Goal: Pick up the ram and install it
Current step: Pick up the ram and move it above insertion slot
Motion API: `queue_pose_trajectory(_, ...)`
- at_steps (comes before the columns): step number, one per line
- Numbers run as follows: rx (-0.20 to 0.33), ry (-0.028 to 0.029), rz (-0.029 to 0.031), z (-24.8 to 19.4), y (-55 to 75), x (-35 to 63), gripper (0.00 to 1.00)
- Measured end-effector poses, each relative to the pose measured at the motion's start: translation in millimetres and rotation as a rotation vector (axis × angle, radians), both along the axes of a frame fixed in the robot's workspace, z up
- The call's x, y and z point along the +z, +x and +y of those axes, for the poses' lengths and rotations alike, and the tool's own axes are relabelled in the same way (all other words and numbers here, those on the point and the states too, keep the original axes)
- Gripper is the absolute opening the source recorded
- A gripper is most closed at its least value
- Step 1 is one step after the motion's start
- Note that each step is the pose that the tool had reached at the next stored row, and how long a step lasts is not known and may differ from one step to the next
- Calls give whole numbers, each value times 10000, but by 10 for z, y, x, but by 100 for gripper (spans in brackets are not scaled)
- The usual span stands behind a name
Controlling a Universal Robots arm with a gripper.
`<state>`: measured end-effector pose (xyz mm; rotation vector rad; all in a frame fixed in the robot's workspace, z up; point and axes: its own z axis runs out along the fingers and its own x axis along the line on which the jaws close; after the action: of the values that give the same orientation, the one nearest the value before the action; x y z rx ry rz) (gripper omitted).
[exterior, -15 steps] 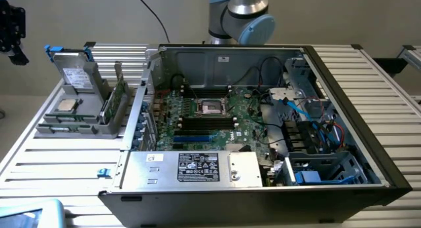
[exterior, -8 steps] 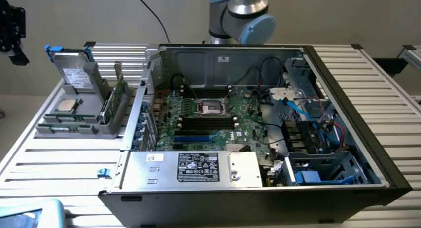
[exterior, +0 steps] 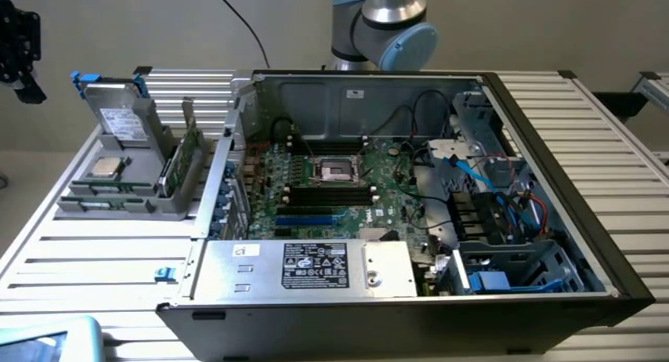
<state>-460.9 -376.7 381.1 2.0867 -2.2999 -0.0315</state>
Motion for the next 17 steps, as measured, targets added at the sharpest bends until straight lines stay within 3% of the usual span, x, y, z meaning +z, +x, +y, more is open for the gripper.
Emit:
queue_pose_trajectory(3, 0, 0, 0, 0, 0, 0, 12)
queue_pose_trajectory(6, 0, 0, 0, 0, 0, 0, 31)
queue_pose_trajectory(7, 0, 0, 0, 0, 0, 0, 31)
queue_pose_trajectory(14, 0, 0, -1, 0, 0, -2, 60)
queue_pose_trajectory(17, -1, 0, -1, -19, 6, -15, 60)
